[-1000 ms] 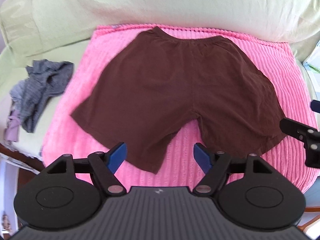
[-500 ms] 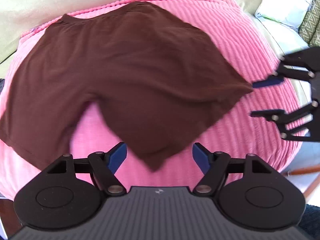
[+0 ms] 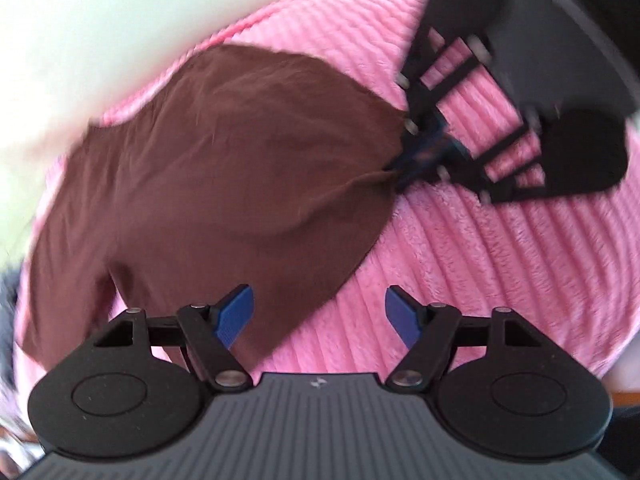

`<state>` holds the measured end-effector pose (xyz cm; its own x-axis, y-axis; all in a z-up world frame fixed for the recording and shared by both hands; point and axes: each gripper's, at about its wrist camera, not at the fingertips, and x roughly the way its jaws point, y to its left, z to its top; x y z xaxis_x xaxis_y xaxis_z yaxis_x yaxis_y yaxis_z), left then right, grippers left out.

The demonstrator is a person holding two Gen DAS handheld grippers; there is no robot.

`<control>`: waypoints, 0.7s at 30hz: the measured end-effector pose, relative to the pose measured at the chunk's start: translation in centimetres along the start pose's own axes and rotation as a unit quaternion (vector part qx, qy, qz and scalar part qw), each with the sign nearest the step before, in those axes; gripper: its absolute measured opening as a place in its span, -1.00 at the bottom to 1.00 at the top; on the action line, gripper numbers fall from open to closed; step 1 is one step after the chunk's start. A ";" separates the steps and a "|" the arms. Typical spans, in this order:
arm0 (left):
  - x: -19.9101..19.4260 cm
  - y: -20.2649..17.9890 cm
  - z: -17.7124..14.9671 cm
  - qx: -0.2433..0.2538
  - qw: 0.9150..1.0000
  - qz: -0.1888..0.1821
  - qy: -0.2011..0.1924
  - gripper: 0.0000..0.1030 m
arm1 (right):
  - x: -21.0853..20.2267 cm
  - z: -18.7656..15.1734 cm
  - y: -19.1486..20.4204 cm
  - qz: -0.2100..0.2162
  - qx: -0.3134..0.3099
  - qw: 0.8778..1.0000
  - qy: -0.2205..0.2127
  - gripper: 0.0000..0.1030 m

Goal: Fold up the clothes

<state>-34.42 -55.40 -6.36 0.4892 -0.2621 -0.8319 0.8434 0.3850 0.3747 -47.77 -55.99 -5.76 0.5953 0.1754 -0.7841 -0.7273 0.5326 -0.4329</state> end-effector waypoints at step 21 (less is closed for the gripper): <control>4.0 -0.3 1.6 0.040 0.996 0.070 -0.023 -0.87 | -0.1 -3.3 -14.2 -0.050 -0.055 0.997 -0.006 -0.12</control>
<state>-32.35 -57.99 -9.12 0.6116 -0.2508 -0.7504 0.7800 0.3500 0.5187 -38.62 -66.33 -1.02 0.6707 0.1363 -0.7291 -0.6962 0.4549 -0.5553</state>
